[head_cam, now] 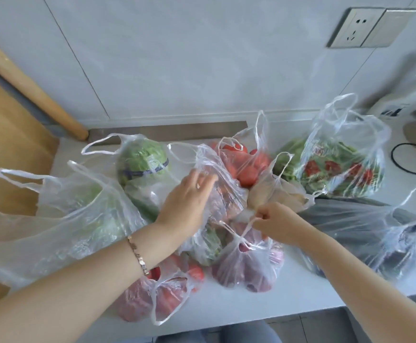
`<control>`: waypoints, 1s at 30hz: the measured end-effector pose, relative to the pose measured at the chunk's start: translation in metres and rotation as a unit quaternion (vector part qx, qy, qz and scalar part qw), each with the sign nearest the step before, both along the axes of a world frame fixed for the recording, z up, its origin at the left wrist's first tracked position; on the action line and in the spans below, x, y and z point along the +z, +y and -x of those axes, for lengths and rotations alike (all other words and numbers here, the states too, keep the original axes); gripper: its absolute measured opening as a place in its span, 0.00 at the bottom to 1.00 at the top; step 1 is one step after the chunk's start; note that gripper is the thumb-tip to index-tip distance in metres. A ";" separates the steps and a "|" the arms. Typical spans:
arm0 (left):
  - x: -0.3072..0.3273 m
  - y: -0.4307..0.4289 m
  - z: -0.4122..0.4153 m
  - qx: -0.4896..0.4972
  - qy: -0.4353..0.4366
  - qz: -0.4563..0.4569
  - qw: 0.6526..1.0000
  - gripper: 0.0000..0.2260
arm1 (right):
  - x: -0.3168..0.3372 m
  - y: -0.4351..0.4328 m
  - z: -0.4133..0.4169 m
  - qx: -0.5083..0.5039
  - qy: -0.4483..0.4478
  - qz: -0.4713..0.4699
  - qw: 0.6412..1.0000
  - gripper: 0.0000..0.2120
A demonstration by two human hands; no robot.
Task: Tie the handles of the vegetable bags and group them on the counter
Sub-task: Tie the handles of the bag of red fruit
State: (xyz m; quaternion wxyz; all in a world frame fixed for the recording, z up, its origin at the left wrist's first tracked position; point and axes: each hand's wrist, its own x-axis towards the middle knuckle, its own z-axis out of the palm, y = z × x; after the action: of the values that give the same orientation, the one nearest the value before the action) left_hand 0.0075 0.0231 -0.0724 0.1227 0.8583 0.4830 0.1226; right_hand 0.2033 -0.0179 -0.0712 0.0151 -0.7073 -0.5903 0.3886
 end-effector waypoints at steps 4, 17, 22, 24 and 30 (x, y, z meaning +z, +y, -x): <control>0.011 -0.019 -0.021 -0.031 -0.149 0.354 0.923 0.12 | 0.004 -0.008 0.013 -0.069 0.061 -0.022 0.995 0.10; -0.011 -0.039 -0.028 0.179 -0.218 0.200 0.938 0.07 | -0.047 -0.018 -0.010 0.118 0.042 -0.047 0.991 0.06; -0.016 -0.052 -0.029 0.321 -0.327 0.327 0.826 0.11 | -0.068 -0.034 -0.009 0.207 -0.031 -0.069 0.976 0.09; -0.022 -0.051 -0.030 0.379 -0.373 0.383 0.755 0.13 | -0.064 -0.039 -0.016 0.179 0.069 -0.083 0.978 0.11; 0.000 -0.056 -0.039 0.288 -0.563 0.426 0.647 0.14 | -0.059 -0.048 -0.029 0.257 0.043 -0.017 0.965 0.16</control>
State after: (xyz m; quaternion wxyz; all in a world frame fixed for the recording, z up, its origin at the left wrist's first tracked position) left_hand 0.0461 -0.0333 -0.0725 0.6814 0.2955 0.5427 0.3924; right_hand 0.2322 -0.0655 -0.1299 -0.0480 -0.5146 -0.7573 0.3993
